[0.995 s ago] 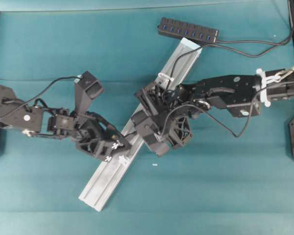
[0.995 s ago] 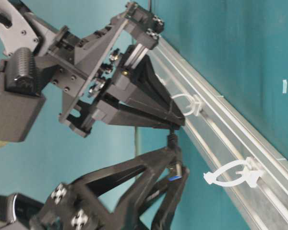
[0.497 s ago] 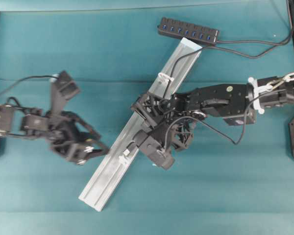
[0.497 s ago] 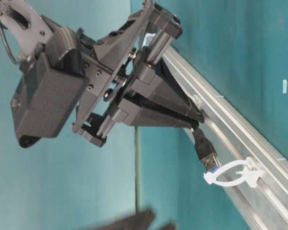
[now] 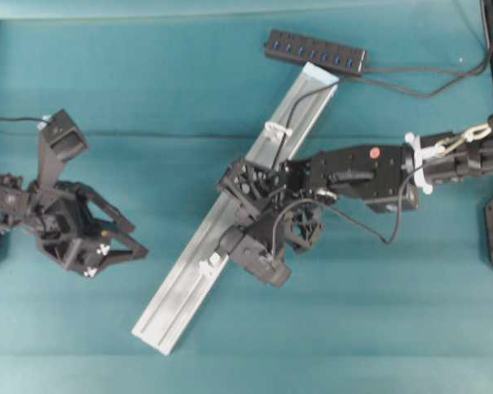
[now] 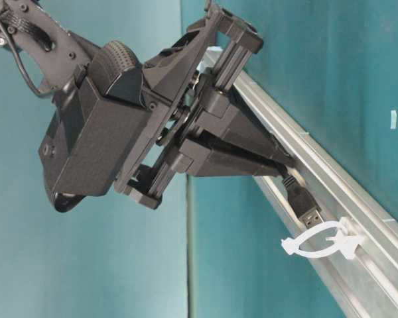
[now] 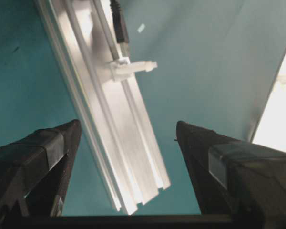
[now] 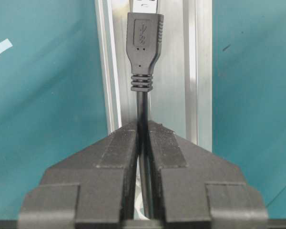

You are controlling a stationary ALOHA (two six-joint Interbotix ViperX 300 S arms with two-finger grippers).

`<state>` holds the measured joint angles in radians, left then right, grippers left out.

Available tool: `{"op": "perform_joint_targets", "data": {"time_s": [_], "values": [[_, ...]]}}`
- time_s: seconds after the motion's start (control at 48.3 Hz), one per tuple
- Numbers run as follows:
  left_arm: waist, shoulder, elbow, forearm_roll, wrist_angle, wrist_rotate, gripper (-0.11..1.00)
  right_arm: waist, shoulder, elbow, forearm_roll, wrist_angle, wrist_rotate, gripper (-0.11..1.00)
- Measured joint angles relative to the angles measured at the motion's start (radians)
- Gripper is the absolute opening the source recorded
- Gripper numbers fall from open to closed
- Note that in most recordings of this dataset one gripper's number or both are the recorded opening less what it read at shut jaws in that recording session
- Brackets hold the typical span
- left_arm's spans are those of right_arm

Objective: Pass the USB cable through three rings with both arms.

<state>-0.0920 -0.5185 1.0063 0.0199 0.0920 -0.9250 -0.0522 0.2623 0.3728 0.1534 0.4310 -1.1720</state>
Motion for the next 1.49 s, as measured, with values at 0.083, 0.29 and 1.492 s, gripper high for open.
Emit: {"op": "perform_joint_targets", "data": {"time_s": [0.083, 0.29, 1.492], "values": [[0.000, -0.011, 0.000, 0.002, 0.003, 0.002, 0.88, 0.003, 0.002, -0.006, -0.002, 0.003, 0.000, 0.08], [-0.002, -0.034, 0.003, 0.002, 0.006, 0.002, 0.88, 0.012, 0.009, -0.029, -0.002, 0.025, 0.002, 0.08], [-0.028, -0.031, 0.003, 0.002, 0.003, 0.003, 0.88, 0.067, 0.049, -0.120, -0.003, 0.067, 0.054, 0.08]]}}
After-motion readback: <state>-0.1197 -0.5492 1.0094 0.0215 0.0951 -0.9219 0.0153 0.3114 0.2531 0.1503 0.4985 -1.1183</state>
